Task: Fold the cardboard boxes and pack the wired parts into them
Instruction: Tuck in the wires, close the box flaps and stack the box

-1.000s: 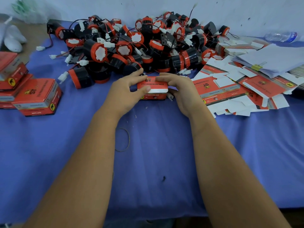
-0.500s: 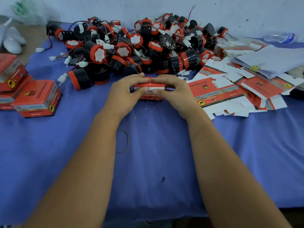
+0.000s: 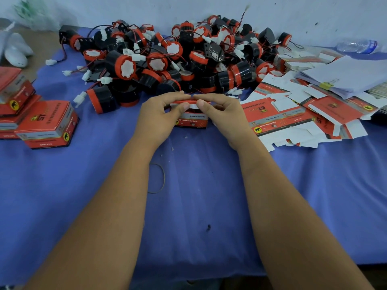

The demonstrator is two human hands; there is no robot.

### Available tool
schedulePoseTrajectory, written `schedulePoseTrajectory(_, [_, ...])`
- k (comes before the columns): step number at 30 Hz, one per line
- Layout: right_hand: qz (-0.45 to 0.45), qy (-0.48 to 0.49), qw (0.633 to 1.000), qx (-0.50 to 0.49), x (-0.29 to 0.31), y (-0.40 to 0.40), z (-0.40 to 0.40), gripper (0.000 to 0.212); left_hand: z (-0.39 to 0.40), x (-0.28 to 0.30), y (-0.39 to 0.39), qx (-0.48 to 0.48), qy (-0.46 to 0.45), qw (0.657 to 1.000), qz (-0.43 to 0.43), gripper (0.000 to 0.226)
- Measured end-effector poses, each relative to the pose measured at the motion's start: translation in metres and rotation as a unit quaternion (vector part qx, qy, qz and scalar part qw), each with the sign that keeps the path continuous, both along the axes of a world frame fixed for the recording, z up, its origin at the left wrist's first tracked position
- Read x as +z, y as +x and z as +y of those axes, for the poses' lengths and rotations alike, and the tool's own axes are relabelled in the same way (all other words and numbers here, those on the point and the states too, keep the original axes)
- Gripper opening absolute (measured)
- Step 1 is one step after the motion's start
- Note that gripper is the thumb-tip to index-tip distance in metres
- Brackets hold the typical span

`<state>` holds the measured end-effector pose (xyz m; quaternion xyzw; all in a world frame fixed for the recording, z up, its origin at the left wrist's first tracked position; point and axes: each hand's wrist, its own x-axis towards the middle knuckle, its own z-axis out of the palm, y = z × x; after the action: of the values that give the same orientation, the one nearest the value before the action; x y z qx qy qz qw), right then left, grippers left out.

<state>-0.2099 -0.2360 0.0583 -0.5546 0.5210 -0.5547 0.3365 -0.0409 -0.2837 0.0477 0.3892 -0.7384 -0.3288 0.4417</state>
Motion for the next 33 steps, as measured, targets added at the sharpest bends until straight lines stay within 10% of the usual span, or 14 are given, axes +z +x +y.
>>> schedulePoseTrajectory(33, [-0.007, 0.150, 0.986, 0.074, 0.019, 0.003, -0.001, 0.025, -0.005, 0.008, -0.005, -0.061, 0.143, 0.984, 0.085, 0.036])
